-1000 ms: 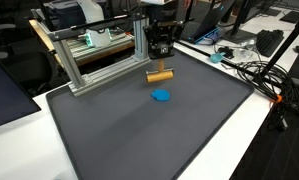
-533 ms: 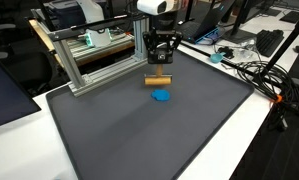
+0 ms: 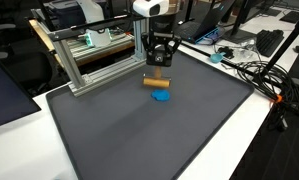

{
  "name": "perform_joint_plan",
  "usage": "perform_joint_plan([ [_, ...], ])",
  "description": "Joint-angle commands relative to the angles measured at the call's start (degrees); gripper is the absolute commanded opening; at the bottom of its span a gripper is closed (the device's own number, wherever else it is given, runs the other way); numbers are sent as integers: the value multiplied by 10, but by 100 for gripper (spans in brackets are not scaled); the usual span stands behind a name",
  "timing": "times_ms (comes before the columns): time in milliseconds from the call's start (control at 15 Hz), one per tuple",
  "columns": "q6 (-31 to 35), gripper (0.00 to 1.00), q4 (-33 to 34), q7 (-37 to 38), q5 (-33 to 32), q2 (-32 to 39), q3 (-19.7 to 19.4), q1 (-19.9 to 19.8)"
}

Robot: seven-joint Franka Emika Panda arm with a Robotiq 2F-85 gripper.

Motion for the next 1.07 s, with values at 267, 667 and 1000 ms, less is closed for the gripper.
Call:
perform_joint_plan([
  [267,-17,22,29,194,-8,5,-13,17],
  [667,-26,22,72,308,-28,41,-10,28],
  [1000,-11,22,85,354,-39,77,-16,31],
])
